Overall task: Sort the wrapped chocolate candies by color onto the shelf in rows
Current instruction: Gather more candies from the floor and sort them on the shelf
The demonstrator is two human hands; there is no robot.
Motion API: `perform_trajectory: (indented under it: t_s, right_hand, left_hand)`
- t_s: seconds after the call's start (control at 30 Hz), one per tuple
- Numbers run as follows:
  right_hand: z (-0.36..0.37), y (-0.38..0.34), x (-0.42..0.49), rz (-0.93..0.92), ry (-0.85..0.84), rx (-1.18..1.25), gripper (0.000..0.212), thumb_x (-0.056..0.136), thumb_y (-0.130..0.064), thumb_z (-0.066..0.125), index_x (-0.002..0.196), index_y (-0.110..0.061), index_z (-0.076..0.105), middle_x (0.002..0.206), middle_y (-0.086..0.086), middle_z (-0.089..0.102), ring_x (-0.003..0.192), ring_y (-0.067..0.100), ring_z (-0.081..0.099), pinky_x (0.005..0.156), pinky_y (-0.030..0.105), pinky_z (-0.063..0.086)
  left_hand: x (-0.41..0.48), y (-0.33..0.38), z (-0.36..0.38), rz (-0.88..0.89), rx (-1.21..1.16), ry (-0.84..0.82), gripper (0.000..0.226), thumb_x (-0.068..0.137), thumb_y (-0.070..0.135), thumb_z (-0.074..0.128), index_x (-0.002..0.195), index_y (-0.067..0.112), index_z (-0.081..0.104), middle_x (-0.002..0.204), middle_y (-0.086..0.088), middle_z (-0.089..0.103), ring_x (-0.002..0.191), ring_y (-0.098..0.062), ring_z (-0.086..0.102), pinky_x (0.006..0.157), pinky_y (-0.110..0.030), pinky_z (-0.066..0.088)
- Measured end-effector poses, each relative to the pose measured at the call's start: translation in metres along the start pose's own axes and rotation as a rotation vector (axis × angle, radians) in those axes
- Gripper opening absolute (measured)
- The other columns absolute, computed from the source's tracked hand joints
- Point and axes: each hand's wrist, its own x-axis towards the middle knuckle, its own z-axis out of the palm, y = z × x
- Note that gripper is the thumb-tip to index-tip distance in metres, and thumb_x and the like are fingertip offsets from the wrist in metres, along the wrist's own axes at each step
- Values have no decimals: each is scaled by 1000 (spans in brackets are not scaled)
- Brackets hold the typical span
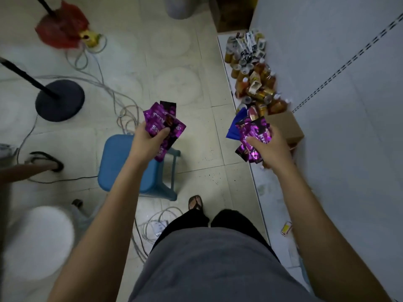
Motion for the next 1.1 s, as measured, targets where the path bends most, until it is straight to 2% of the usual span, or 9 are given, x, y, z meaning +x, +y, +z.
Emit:
perform_trajectory:
  t_s: [0.13, 0.27, 0.43, 0.6, 0.7, 0.8, 0.93, 1.0, 1.1]
  right_hand:
    - [5, -30, 67, 1, 15, -26, 85, 62, -64, 70, 134, -31, 39, 131, -6, 55, 118, 19, 55, 95, 47, 49]
    - [9, -77, 135, 10, 25, 23, 49, 80, -35, 71, 119, -25, 41, 112, -5, 57, 104, 16, 59, 76, 25, 50]
    - [8, -141, 244, -79, 22, 10, 71, 71, -48, 71, 131, -23, 41, 127, 0, 56, 114, 21, 56, 95, 46, 49]
    - [-2, -223, 336, -157, -13, -21, 69, 74, -48, 71, 132, -23, 42, 128, 0, 56, 114, 21, 56, 96, 46, 49]
    - [-13, -277, 374, -240, -24, -3, 56, 80, -38, 71, 127, -21, 45, 116, -3, 59, 103, 16, 60, 92, 39, 52]
    - [-38, -335, 400, -329, 30, 70, 50, 81, -30, 71, 124, -19, 47, 110, -3, 60, 98, 12, 62, 87, 33, 54]
    - [-86, -401, 419, -407, 184, 180, 46, 79, -26, 75, 118, -21, 51, 109, -3, 65, 95, 13, 67, 85, 36, 56]
    - [-112, -433, 413, -449, 265, 197, 43, 79, -25, 75, 115, -22, 51, 105, -6, 66, 90, 7, 68, 80, 28, 57]
    - [-148, -475, 387, -494, 391, 188, 38, 76, -27, 74, 109, -27, 54, 92, -11, 70, 78, -1, 68, 64, 11, 52]
  left_hand:
    - [68, 25, 7, -24, 9, -41, 25, 87, 16, 67, 110, 12, 59, 94, 0, 68, 87, -14, 67, 70, -26, 53]
    - [148, 54, 14, -42, -16, -57, 19, 87, 15, 67, 104, 16, 60, 96, -4, 70, 92, -23, 68, 79, -38, 56]
    - [250, 110, 25, -4, -70, -8, 18, 88, 13, 66, 105, 13, 60, 94, -2, 69, 91, -22, 68, 75, -31, 55]
    - [334, 178, 24, 32, -163, 33, 14, 88, 10, 65, 102, 11, 61, 95, -6, 69, 88, -19, 69, 72, -28, 55]
    - [381, 225, 23, 91, -240, 18, 18, 89, 8, 64, 106, 7, 60, 97, -8, 70, 88, -17, 70, 72, -25, 56]
    - [436, 276, 25, 186, -351, -52, 12, 89, 4, 63, 99, 10, 62, 92, -4, 71, 89, -18, 70, 76, -29, 54]
    - [497, 374, 38, 344, -436, -187, 24, 90, 5, 61, 113, 3, 56, 100, -6, 71, 97, -22, 69, 82, -31, 54]
    - [518, 432, 46, 439, -446, -281, 30, 90, 6, 60, 118, 0, 54, 107, -12, 68, 101, -25, 67, 84, -33, 54]
    - [535, 517, 61, 599, -468, -503, 26, 86, 10, 66, 111, 4, 60, 104, -12, 69, 100, -27, 67, 90, -41, 53]
